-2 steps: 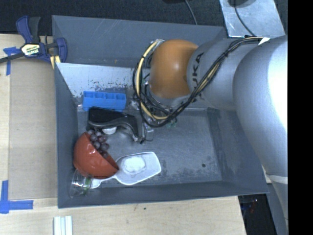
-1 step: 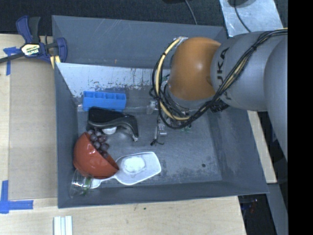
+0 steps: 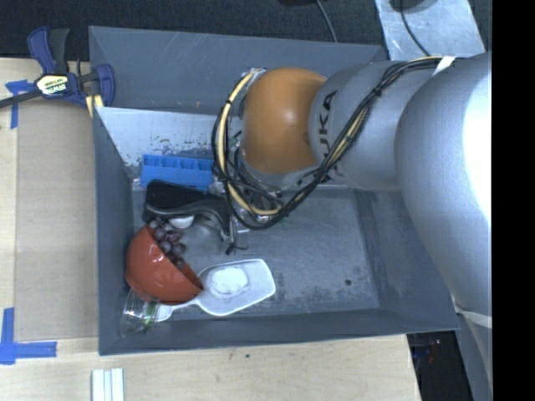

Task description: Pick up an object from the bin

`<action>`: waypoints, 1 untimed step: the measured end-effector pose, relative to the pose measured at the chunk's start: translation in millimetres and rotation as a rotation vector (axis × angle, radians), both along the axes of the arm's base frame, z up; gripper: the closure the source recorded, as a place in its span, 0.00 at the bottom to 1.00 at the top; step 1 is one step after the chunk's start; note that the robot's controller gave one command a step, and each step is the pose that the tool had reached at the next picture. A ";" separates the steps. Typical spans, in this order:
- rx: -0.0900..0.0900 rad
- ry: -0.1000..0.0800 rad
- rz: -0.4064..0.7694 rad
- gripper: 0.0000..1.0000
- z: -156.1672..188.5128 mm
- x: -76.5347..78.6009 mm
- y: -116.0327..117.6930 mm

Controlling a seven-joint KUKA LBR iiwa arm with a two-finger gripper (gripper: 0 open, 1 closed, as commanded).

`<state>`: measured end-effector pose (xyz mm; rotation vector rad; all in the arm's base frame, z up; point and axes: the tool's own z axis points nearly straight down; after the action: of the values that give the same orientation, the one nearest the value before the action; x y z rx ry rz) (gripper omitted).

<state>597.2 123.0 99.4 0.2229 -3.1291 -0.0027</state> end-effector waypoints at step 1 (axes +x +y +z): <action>-0.006 -0.007 -0.100 0.00 -28.8 6.2 17.0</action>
Offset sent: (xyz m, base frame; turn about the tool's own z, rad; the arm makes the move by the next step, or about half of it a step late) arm -0.0017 0.0800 -0.0294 -0.2222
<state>603.4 140.0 70.5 0.0658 -3.1426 0.0065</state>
